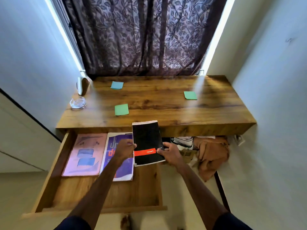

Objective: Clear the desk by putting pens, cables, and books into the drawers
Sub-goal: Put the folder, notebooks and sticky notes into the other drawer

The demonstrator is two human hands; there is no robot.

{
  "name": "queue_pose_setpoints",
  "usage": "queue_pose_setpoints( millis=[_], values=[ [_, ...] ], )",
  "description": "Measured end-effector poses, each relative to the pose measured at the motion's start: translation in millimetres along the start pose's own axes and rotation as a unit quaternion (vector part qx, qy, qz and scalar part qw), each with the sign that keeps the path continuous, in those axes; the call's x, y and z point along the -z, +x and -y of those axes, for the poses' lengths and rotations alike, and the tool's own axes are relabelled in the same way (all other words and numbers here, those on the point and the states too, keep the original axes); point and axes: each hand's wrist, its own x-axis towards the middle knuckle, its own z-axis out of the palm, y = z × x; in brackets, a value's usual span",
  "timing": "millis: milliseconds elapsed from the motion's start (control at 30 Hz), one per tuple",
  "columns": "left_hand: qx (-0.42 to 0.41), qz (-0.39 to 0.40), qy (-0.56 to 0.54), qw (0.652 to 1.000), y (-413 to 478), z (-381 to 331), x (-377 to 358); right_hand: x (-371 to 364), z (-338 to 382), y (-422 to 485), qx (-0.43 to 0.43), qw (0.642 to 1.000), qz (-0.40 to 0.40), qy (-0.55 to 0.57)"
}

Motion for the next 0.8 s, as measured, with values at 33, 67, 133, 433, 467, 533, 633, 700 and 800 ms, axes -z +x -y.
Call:
queue_pose_setpoints(
  millis=[33, 67, 133, 433, 467, 533, 633, 700, 800],
  values=[
    [-0.005, 0.017, -0.019, 1.0, 10.2, 3.6, 8.0, -6.6, 5.9, 1.1, -0.001, 1.0, -0.007, 0.016],
    [-0.008, 0.038, -0.032, 0.999, 15.5, 4.2, 16.3, -12.7, 12.1, 1.1, -0.007, 0.999, -0.012, 0.04],
    [-0.013, 0.067, -0.06, 0.996, 25.8, 4.9, 31.6, -23.7, 21.7, 0.5, -0.027, 0.995, -0.018, 0.098],
    [-0.054, 0.127, -0.059, 0.989, 67.7, 11.3, 65.7, -51.7, 34.8, -9.6, -0.08, 0.933, 0.004, 0.351],
    [-0.054, 0.13, -0.054, 0.989, 71.3, 10.8, 66.2, -53.5, 34.1, -8.8, -0.084, 0.922, -0.003, 0.378],
    [-0.05, 0.137, -0.048, 0.988, 75.8, 9.9, 65.3, -57.5, 33.8, -6.3, -0.089, 0.902, -0.012, 0.421],
    [-0.041, 0.151, -0.063, 0.986, 81.9, 9.5, 61.2, -62.7, 33.5, -2.2, -0.098, 0.885, -0.016, 0.454],
    [-0.04, 0.153, -0.066, 0.985, 87.8, 9.8, 59.2, -66.4, 33.0, 0.7, -0.105, 0.877, -0.022, 0.468],
    [-0.029, 0.16, -0.073, 0.984, 96.0, 12.5, 55.5, -76.7, 27.9, 8.0, -0.125, 0.852, -0.043, 0.507]
  ],
)
